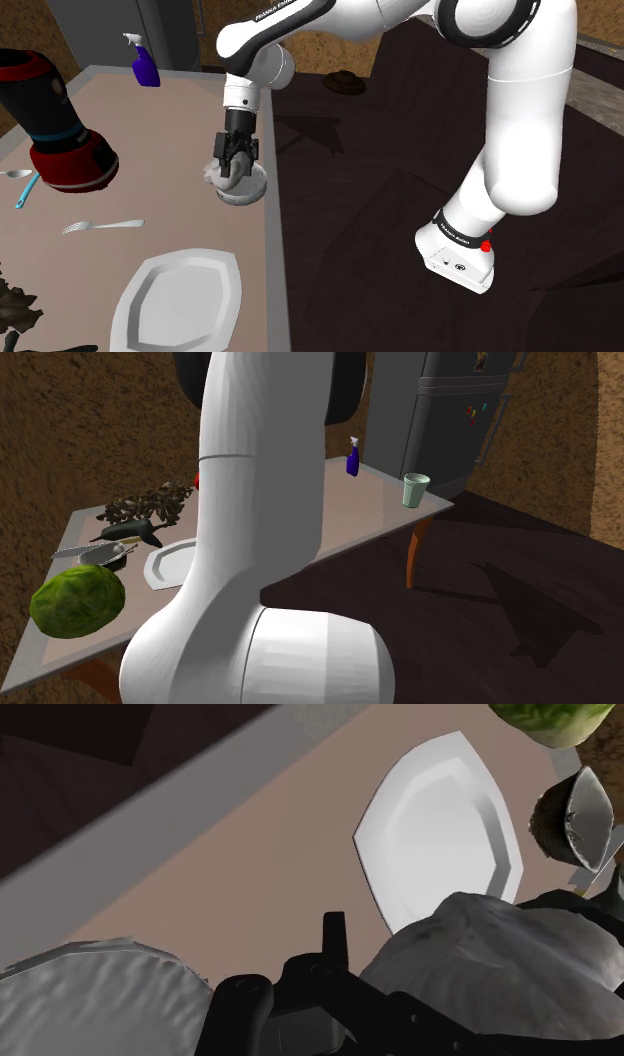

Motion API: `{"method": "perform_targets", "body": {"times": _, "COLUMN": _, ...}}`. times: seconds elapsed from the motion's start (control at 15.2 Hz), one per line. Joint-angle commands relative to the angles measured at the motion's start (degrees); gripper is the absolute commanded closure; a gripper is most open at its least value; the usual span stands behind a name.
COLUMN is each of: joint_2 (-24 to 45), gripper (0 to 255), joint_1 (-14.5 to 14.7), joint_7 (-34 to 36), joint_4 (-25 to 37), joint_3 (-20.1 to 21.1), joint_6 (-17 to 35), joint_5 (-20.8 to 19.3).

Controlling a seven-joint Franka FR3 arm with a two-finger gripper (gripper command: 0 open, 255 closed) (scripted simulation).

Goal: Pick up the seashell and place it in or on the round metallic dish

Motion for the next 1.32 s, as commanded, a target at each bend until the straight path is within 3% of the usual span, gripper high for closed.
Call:
{"method": "perform_targets", "body": {"times": 0.0, "joint_2": 1.63, "gripper": 255, "joint_1": -1.62, "joint_7": -0.82, "joint_4": 3.42, "joint_3": -1.04, "joint_6": -2.88, "joint_5": -1.17}}
{"method": "perform_targets", "body": {"times": 0.53, "joint_2": 9.19, "gripper": 255, "joint_1": -7.23, "joint_7": -2.84, "joint_4": 18.94, "joint_3": -4.04, "joint_6": -14.01, "joint_5": -4.76}}
{"method": "perform_targets", "body": {"times": 0.59, "joint_2": 7.64, "gripper": 0, "joint_1": -6.59, "joint_7": -2.85, "joint_4": 15.89, "joint_3": -3.75, "joint_6": -12.23, "joint_5": -4.29}}
{"method": "perform_targets", "body": {"times": 0.66, "joint_2": 7.64, "gripper": 0, "joint_1": -6.59, "joint_7": -2.85, "joint_4": 15.89, "joint_3": -3.76, "joint_6": -12.23, "joint_5": -4.29}}
{"method": "perform_targets", "body": {"times": 0.86, "joint_2": 20.71, "gripper": 0, "joint_1": -16.12, "joint_7": 1.28, "joint_4": 30.29, "joint_3": -1.14, "joint_6": -26.23, "joint_5": 8.46}}
{"method": "perform_targets", "body": {"times": 0.99, "joint_2": 29.94, "gripper": 0, "joint_1": -21.78, "joint_7": 6.21, "joint_4": 38.06, "joint_3": 1.46, "joint_6": -32.73, "joint_5": 16.46}}
{"method": "perform_targets", "body": {"times": 1.12, "joint_2": 38.48, "gripper": 0, "joint_1": -26.67, "joint_7": 11.56, "joint_4": 43.01, "joint_3": 4.49, "joint_6": -36.61, "joint_5": 24.22}}
{"method": "perform_targets", "body": {"times": 1.25, "joint_2": 39.78, "gripper": 0, "joint_1": -27.70, "joint_7": 12.43, "joint_4": 42.38, "joint_3": 5.57, "joint_6": -36.54, "joint_5": 26.13}}
